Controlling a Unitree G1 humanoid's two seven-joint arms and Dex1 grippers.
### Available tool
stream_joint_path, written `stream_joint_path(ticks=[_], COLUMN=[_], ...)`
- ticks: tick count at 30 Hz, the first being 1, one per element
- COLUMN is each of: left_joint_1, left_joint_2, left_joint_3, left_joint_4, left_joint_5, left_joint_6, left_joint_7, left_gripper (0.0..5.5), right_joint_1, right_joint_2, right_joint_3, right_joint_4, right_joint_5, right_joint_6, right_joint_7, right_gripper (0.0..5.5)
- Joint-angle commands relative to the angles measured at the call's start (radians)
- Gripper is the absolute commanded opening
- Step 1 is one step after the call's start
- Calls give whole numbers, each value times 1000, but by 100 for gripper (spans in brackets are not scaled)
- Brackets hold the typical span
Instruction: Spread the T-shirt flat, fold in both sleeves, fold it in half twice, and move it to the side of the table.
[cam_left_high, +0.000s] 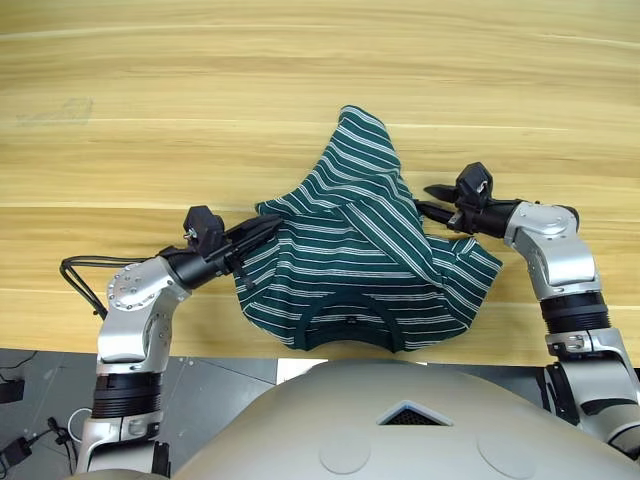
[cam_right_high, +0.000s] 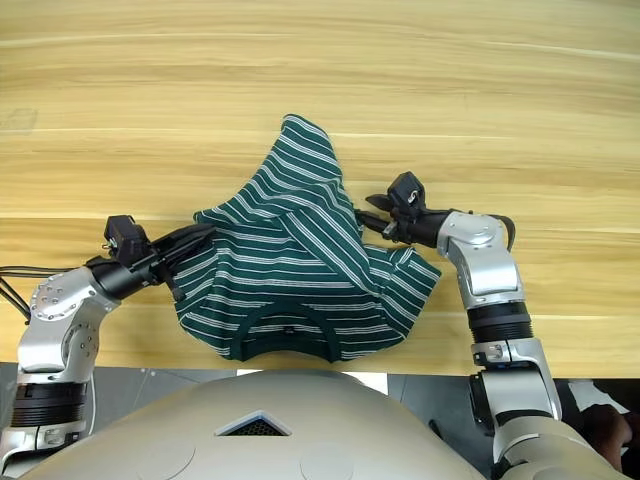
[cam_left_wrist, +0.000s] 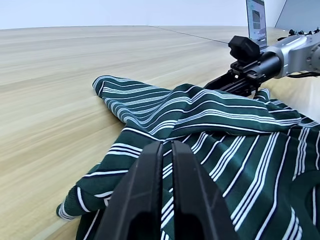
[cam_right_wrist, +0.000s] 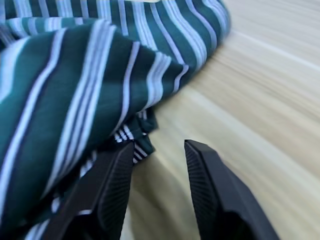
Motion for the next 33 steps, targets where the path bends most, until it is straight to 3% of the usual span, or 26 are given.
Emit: stream_joint_path(ticks=[1, 8, 14, 24, 33], left_joint_1=[11, 19, 28, 17, 1], left_joint_2=[0, -21, -31, -42, -50], left_joint_3=[-6, -23, -29, -39, -40], left_joint_4=[10, 27, 33, 63, 84], left_joint_5=[5, 4, 16, 38, 57], left_joint_6=[3, -6, -14, -43, -54], left_joint_7=[-9, -18, -18, -12, -3], left_gripper=[31, 31, 31, 31, 31], right_joint_1=[46, 74, 58, 41, -51], right_joint_2=[-45, -71, -30, -11, -38], right_joint_3=[25, 25, 24, 34, -34], right_joint_4=[-87, -137, -92, -47, 43], right_joint_5=[9, 41, 11, -22, -14], right_joint_6=[-15, -10, -38, -74, -122], right_joint_7=[66, 138, 73, 13, -8], right_gripper=[184, 184, 184, 2, 2])
